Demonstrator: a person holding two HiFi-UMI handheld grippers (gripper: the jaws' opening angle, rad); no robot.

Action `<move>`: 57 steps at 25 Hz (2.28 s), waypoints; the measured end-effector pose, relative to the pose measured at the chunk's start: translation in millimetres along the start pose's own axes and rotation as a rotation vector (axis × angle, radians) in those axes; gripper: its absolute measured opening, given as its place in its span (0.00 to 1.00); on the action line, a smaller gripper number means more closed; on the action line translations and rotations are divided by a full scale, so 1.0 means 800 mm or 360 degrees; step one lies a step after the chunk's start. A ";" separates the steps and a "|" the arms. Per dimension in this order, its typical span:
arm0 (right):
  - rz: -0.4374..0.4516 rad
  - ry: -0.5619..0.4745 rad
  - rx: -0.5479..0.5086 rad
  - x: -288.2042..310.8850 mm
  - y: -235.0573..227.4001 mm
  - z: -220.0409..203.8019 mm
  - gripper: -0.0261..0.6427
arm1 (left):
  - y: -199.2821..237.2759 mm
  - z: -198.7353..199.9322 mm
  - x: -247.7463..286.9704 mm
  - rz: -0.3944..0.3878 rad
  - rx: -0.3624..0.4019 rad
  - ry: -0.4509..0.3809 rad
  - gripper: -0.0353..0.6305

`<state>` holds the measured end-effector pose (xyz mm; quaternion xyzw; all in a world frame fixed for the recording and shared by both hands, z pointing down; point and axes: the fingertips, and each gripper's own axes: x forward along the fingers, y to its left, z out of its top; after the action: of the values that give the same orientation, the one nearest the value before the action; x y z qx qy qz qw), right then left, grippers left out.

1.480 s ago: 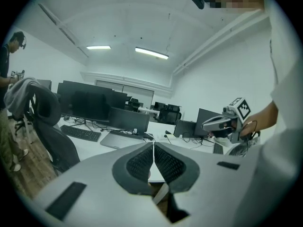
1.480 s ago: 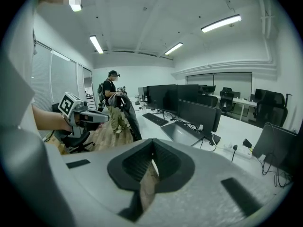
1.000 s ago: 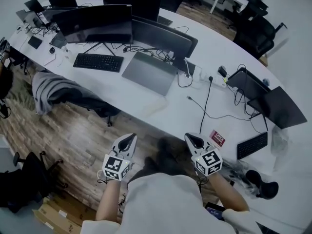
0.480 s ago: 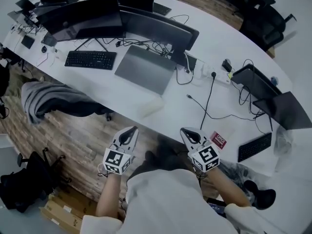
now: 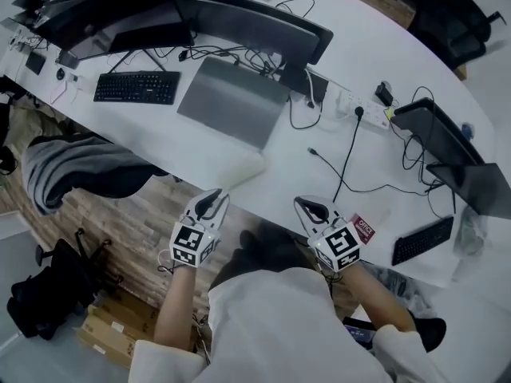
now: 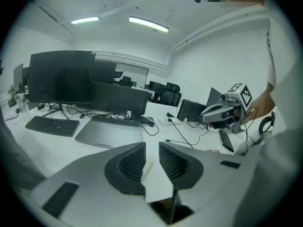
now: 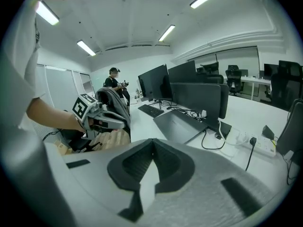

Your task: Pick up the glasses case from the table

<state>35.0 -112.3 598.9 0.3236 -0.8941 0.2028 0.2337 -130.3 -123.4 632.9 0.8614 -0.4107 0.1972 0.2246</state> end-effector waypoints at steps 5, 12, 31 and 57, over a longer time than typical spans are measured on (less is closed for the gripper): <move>0.0056 0.0032 0.0019 0.024 -0.028 -0.011 0.04 | 0.019 -0.023 0.049 0.0005 0.0071 0.0156 0.20; 0.0107 0.0065 0.0079 0.052 -0.060 -0.031 0.04 | 0.039 -0.069 0.115 -0.0016 0.0216 0.0352 0.25; 0.0120 0.0145 0.0234 0.095 -0.058 -0.076 0.04 | 0.060 -0.176 0.194 -0.0184 0.0534 0.0848 0.43; 0.0062 0.0159 0.0282 0.106 -0.048 -0.081 0.04 | 0.066 -0.209 0.206 -0.0204 0.0543 0.0904 0.47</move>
<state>21.7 -147.8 706.0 0.3151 -0.8660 0.3016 0.2445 -102.1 -163.3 868.6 0.8214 -0.2378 0.4805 0.1947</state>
